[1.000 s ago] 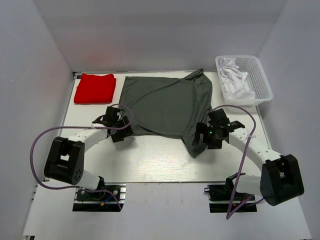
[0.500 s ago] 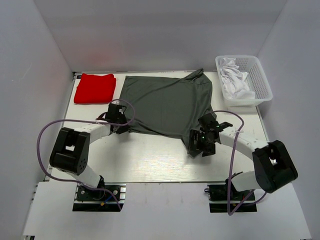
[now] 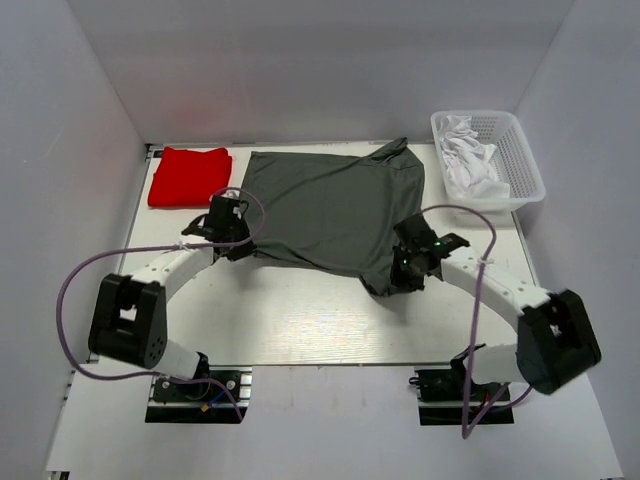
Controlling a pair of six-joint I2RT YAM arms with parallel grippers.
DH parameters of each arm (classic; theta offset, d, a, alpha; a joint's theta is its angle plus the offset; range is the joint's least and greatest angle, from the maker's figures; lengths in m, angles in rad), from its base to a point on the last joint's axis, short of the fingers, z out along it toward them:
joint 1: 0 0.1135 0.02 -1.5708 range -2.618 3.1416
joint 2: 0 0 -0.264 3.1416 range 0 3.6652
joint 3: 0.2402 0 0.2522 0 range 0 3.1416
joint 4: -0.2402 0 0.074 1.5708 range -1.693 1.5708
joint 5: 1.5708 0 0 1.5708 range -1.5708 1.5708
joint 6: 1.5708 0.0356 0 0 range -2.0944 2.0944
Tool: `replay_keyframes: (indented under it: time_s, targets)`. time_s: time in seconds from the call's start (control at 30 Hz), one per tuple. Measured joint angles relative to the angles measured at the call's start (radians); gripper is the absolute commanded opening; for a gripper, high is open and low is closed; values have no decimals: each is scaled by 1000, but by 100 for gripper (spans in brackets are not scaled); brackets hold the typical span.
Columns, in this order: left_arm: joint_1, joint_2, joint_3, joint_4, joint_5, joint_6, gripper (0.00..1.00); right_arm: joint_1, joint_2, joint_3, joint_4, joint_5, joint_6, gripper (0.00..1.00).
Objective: Fold and stack the t-shirts
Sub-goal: Flatten out the tshirt
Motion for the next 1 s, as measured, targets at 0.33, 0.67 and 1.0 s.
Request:
replay_keyframes:
  time_s: [0.33, 0.67, 1.0]
  targets:
    - [0, -166, 248, -300, 32, 26, 0, -35, -178, 383, -155, 145, -43, 0]
    - [2, -71, 260, -542, 172, 163, 58, -114, -168, 444, -403, 350, -58, 0]
    - [11, -74, 145, -637, 266, 185, 100, -164, -133, 354, -415, 383, -89, 0]
